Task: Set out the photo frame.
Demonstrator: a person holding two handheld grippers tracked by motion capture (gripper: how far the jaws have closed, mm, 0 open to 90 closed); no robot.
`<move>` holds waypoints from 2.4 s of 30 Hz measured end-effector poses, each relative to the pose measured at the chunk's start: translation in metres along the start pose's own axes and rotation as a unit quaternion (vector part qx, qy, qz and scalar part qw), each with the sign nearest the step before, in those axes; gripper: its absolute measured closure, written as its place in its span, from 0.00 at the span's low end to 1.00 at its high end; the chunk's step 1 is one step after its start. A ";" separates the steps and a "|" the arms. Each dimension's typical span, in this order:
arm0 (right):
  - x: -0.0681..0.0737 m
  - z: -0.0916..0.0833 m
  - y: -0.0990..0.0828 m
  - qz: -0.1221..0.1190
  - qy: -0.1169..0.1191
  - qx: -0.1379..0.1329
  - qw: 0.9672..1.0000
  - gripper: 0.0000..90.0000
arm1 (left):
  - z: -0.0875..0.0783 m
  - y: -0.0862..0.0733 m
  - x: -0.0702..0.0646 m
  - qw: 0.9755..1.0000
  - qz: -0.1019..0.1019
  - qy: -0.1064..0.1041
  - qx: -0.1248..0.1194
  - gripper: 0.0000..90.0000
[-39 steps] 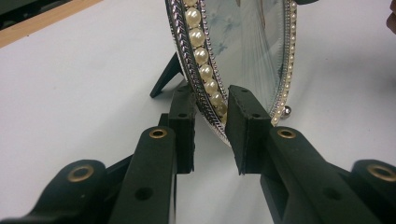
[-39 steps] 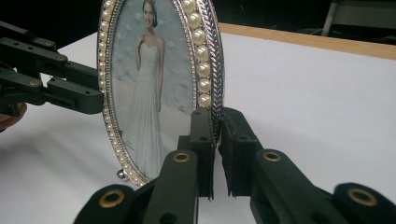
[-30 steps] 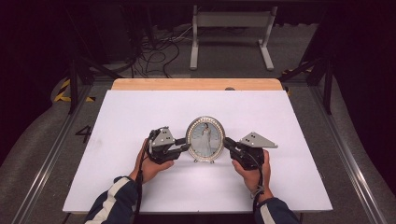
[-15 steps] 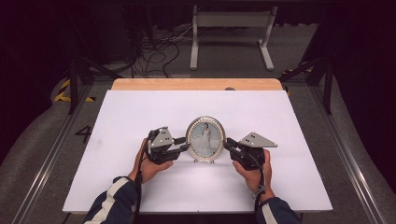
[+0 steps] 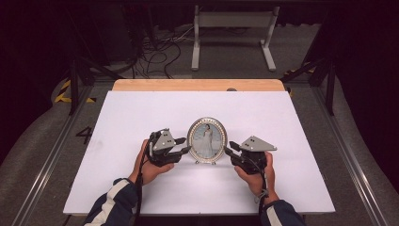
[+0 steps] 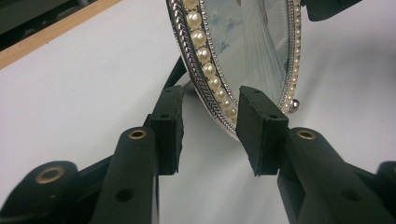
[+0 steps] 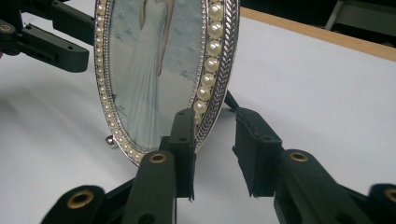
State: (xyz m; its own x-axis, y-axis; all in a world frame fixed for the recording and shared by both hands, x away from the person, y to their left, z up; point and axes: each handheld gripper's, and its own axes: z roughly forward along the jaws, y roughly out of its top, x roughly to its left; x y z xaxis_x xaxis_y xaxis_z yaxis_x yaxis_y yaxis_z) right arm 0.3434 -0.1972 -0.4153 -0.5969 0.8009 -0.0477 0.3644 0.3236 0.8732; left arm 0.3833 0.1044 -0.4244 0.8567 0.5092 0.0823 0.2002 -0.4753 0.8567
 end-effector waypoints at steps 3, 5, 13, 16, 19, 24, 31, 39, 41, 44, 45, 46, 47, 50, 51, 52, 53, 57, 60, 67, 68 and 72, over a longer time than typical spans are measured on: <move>-0.002 -0.001 -0.001 -0.006 0.002 0.002 1.000 0.69 | 0.000 0.000 0.000 1.000 0.002 0.000 0.001 0.62; -0.004 -0.002 -0.002 -0.008 0.000 0.005 1.000 0.66 | -0.001 0.000 -0.001 1.000 0.003 0.003 0.002 0.58; -0.001 -0.006 -0.004 -0.034 -0.013 0.018 0.999 0.56 | 0.000 0.001 -0.005 1.000 0.014 0.011 0.018 0.43; -0.002 -0.007 -0.006 -0.039 -0.011 0.021 0.999 0.52 | 0.000 0.001 -0.005 1.000 0.016 0.012 0.021 0.38; -0.003 -0.008 -0.008 -0.040 -0.015 0.023 0.999 0.44 | -0.001 0.000 -0.004 0.999 0.017 0.010 0.025 0.34; -0.005 -0.010 -0.010 -0.044 -0.019 0.026 0.999 0.38 | -0.002 -0.001 -0.005 0.999 0.021 0.006 0.032 0.32; -0.010 -0.015 -0.015 -0.043 -0.022 0.032 0.998 0.31 | -0.004 -0.002 -0.005 0.998 0.033 0.003 0.051 0.26; -0.013 -0.019 -0.020 -0.050 -0.025 0.035 0.998 0.27 | -0.007 -0.007 -0.005 0.999 0.023 0.003 0.046 0.14; -0.014 -0.021 -0.021 -0.053 -0.026 0.034 0.998 0.26 | -0.009 -0.007 -0.005 0.999 0.022 0.000 0.042 0.12; -0.015 -0.024 -0.023 -0.056 -0.029 0.034 0.997 0.26 | -0.012 -0.010 -0.004 0.999 0.020 -0.004 0.039 0.10; -0.015 -0.024 -0.023 -0.056 -0.029 0.034 0.997 0.26 | -0.012 -0.010 -0.004 0.999 0.020 -0.004 0.039 0.09; -0.016 -0.025 -0.023 -0.056 -0.031 0.034 0.997 0.26 | -0.013 -0.010 -0.004 0.999 0.021 -0.003 0.039 0.09; -0.016 -0.026 -0.024 -0.058 -0.031 0.034 0.997 0.26 | -0.015 -0.012 -0.004 0.999 0.021 -0.005 0.041 0.08; -0.017 -0.028 -0.026 -0.062 -0.035 0.033 0.997 0.26 | -0.017 -0.015 -0.005 0.999 0.031 -0.001 0.045 0.07; -0.017 -0.029 -0.026 -0.062 -0.036 0.033 0.997 0.26 | -0.018 -0.016 -0.005 0.998 0.034 0.000 0.046 0.06; -0.018 -0.030 -0.027 -0.063 -0.036 0.031 0.997 0.26 | -0.020 -0.017 -0.006 0.998 0.037 0.004 0.048 0.06; -0.018 -0.031 -0.027 -0.064 -0.037 0.032 0.997 0.25 | -0.021 -0.018 -0.006 0.998 0.038 0.006 0.048 0.06; -0.019 -0.033 -0.029 -0.064 -0.040 0.032 0.997 0.25 | -0.025 -0.020 -0.006 0.998 0.042 0.010 0.052 0.07; -0.021 -0.035 -0.030 -0.065 -0.042 0.032 0.996 0.25 | -0.029 -0.024 -0.006 0.997 0.044 0.015 0.054 0.07; -0.024 -0.038 -0.032 -0.061 -0.050 0.028 0.997 0.25 | -0.037 -0.030 -0.004 0.997 0.043 0.022 0.055 0.07; -0.024 -0.039 -0.032 -0.060 -0.051 0.027 0.997 0.24 | -0.039 -0.032 -0.003 0.997 0.042 0.023 0.056 0.07; -0.025 -0.039 -0.033 -0.062 -0.052 0.027 0.996 0.24 | -0.045 -0.036 -0.002 0.997 0.039 0.030 0.057 0.07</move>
State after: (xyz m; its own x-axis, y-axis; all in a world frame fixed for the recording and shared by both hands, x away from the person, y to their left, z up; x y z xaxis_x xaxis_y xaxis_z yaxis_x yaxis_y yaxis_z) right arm 0.3183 -0.2470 -0.4240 -0.5632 0.8003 -0.2057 0.3320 0.4472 0.8306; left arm 0.3531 0.1530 -0.4326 0.8425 0.5079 0.1793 0.1896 -0.5913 0.7839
